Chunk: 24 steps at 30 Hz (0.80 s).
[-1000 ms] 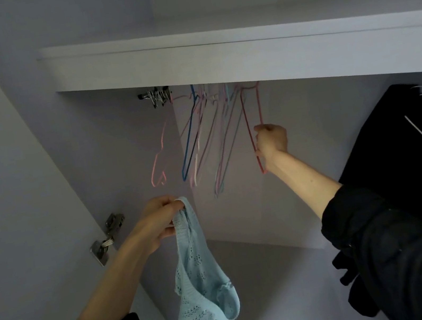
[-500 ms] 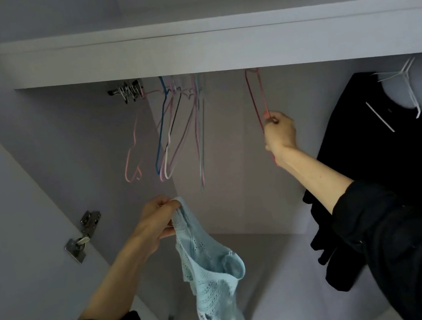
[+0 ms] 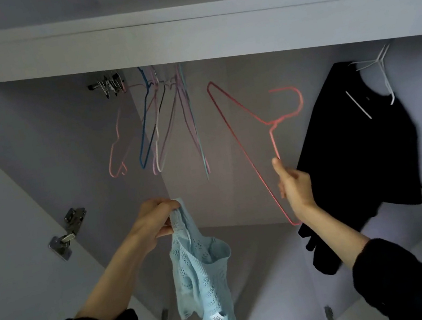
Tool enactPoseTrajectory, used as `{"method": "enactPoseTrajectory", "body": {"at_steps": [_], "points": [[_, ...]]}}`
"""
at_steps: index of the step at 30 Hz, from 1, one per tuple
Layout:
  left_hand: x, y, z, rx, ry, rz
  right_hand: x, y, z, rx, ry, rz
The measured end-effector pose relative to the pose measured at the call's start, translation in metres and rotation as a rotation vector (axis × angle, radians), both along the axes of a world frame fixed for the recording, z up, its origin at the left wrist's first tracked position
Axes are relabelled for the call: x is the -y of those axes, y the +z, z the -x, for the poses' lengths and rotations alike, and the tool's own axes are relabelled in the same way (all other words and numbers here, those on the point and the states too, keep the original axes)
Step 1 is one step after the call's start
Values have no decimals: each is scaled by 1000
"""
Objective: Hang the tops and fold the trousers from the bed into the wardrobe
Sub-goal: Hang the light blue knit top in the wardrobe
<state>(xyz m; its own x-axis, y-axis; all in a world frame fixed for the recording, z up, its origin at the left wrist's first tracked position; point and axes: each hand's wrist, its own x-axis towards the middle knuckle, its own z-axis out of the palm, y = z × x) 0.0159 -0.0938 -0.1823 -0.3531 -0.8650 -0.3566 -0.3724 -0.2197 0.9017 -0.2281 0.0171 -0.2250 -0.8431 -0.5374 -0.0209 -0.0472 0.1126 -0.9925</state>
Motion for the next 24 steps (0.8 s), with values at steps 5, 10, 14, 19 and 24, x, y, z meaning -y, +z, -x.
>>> {"method": "enactPoseTrajectory", "body": {"at_steps": [5, 10, 14, 19, 24], "points": [[-2, -7, 3, 16, -42, -36, -13, -10, 16, 132, 125, -56], [1, -24, 6, 85, 38, -15, -31, -33, 19, 3, 65, -378], [11, -41, 1, 215, 103, 103, -45, -31, 18, -129, 109, -511], [12, -48, 7, 374, 54, 227, -47, -26, 7, -111, 228, -419], [-7, -36, 29, 452, -57, 349, -31, -13, -25, -195, 316, -398]]}}
